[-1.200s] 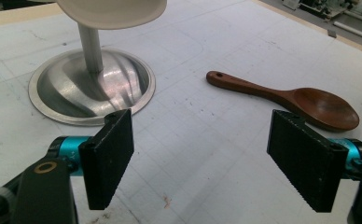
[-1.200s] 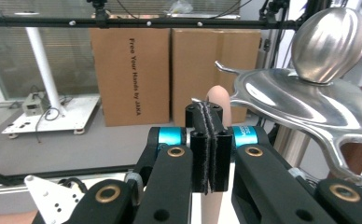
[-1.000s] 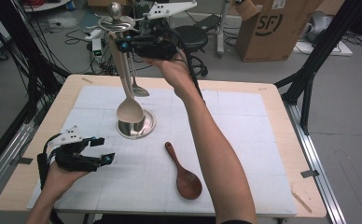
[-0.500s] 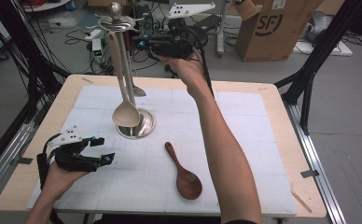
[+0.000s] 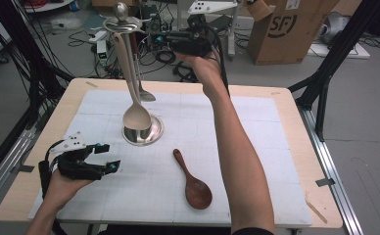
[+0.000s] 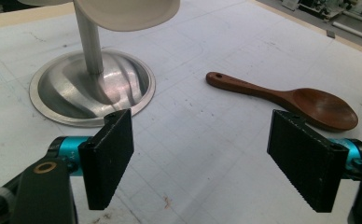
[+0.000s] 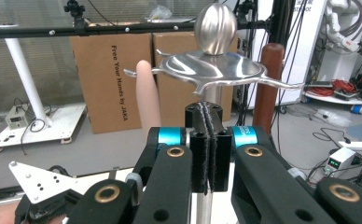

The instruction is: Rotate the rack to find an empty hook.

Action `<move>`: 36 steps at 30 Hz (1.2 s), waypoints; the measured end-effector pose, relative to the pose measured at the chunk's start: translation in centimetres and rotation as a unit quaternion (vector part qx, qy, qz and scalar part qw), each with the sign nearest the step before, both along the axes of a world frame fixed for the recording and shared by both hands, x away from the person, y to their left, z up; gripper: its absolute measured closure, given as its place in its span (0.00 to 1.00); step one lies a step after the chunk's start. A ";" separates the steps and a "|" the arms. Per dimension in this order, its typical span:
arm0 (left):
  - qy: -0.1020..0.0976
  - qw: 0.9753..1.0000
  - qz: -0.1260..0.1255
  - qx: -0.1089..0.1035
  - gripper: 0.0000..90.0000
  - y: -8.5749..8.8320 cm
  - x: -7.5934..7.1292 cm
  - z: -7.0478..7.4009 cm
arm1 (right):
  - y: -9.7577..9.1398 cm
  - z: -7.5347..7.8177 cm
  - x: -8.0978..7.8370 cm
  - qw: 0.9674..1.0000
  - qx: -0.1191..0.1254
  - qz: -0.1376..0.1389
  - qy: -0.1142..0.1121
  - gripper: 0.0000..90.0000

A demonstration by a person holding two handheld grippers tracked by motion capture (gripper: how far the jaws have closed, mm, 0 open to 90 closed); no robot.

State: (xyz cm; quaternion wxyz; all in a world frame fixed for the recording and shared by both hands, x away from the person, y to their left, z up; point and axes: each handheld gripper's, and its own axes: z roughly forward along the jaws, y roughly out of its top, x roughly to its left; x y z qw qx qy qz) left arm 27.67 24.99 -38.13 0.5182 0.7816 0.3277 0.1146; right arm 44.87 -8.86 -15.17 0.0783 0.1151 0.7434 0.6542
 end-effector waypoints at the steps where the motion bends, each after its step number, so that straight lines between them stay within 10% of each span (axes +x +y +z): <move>1: 0.001 1.000 0.001 0.000 0.26 0.0 0.0 0.0 | 0.0 0.1 0.0 1.000 0.002 -0.001 0.001 0.99; 36: -0.001 1.000 0.002 -0.002 0.26 0.1 0.0 0.0 | 4.6 0.6 -1.3 0.998 -0.012 0.063 -0.020 0.99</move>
